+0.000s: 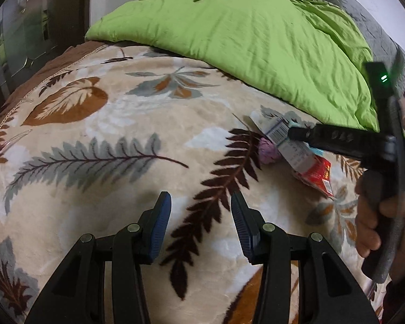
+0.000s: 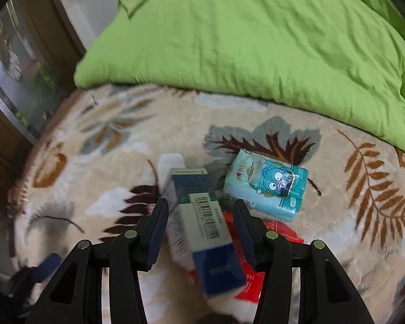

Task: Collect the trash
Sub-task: 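Move both open tools back over the trash on the bed, then grasp the blue-white medicine box with the right tool while the left tool grasps the pink paper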

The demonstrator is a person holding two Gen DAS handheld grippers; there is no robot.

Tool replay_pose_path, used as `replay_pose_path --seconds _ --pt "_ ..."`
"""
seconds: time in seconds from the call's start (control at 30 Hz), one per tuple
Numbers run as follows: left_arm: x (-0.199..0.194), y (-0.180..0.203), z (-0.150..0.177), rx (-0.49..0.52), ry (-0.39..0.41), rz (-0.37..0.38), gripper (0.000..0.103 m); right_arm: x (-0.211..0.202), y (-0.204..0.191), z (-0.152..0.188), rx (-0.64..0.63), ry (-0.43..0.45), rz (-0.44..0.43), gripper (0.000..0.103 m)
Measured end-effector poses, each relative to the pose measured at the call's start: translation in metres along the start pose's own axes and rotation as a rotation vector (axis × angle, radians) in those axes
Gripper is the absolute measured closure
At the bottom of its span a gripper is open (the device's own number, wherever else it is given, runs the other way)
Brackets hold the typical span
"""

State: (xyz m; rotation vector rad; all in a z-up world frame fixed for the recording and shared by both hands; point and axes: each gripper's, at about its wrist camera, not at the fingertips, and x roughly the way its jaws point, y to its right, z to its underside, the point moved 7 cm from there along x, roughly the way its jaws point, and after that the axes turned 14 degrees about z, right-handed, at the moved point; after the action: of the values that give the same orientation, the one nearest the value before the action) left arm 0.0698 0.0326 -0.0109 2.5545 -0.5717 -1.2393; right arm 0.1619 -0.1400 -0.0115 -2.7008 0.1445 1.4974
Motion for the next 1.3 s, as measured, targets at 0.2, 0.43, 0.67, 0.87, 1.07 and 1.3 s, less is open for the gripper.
replay_pose_path --seconds 0.2,0.43,0.67,0.87,1.07,1.3 --pt "-0.003 -0.009 -0.003 -0.028 0.008 -0.003 0.058 -0.002 -0.017 0.017 -0.007 -0.008 -0.076 0.061" --pt "-0.005 -0.009 -0.006 -0.031 0.025 0.009 0.058 -0.044 -0.022 0.059 0.057 0.015 -0.172 0.068" --pt "0.015 0.014 -0.019 0.009 0.013 0.09 0.058 -0.114 0.025 0.104 0.284 0.135 -0.137 0.068" --pt "0.048 0.057 -0.029 0.076 -0.003 0.161 0.058 -0.131 0.051 0.13 0.379 0.215 -0.082 0.068" --pt "0.089 0.074 -0.037 0.095 -0.049 0.136 0.063 -0.121 0.069 0.128 0.404 0.211 -0.076 0.068" --pt "0.121 0.07 -0.037 0.093 -0.09 0.132 0.077 -0.123 0.062 0.124 0.373 0.232 -0.096 0.068"
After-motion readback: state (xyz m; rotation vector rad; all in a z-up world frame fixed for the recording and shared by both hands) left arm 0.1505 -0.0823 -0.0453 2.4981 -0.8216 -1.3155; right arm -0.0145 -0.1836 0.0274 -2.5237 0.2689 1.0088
